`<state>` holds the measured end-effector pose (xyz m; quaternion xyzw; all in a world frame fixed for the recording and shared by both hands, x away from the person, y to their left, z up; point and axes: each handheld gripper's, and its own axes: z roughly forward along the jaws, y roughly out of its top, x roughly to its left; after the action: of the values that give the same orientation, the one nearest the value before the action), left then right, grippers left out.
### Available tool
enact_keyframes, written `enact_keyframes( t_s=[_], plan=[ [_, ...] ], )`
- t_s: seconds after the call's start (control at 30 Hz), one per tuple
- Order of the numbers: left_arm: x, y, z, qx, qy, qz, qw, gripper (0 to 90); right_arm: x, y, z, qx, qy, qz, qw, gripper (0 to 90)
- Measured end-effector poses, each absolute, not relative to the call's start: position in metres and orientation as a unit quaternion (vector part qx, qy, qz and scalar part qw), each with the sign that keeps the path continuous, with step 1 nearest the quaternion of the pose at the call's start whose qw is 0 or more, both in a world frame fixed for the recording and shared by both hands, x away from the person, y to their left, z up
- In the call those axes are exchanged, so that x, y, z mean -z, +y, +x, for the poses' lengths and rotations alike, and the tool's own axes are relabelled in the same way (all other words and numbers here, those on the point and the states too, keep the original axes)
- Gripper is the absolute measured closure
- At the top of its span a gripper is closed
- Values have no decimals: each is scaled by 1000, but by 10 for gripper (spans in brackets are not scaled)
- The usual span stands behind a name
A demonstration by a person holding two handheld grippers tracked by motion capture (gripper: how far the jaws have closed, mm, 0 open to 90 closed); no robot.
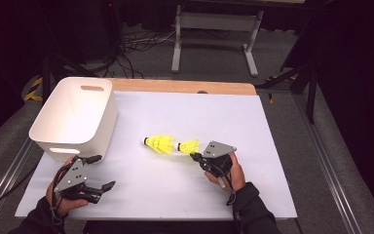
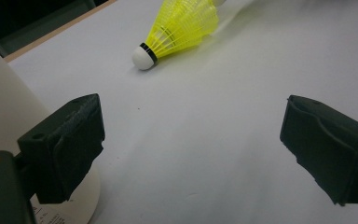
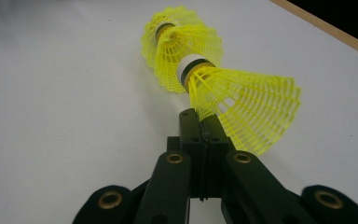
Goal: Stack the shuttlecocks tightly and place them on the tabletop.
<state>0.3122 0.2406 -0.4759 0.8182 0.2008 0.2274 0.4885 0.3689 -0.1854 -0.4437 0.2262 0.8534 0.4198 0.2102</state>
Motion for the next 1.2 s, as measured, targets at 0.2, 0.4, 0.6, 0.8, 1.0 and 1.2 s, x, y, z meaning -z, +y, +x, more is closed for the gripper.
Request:
enact_keyframes(
  t_s=[0.2, 0.4, 0.6, 0.8, 1.0, 1.2],
  plan=[
    [476, 241, 312, -227, 199, 819, 488, 72, 445, -174, 374, -420, 858, 215, 204, 900],
    [476, 241, 313, -225, 199, 819, 488, 73, 447, -162, 379, -413, 863, 207, 204, 900],
    [476, 241, 312, -225, 199, 820, 488, 75, 447, -155, 382, -415, 863, 203, 204, 900],
    [476, 242, 313, -223, 197, 821, 487, 75, 449, -146, 386, -417, 863, 203, 201, 900],
    [476, 242, 312, -221, 197, 822, 487, 75, 450, -141, 388, -418, 862, 203, 201, 900],
    [476, 241, 312, -221, 196, 822, 487, 76, 451, -136, 391, -418, 862, 207, 199, 900]
  ],
)
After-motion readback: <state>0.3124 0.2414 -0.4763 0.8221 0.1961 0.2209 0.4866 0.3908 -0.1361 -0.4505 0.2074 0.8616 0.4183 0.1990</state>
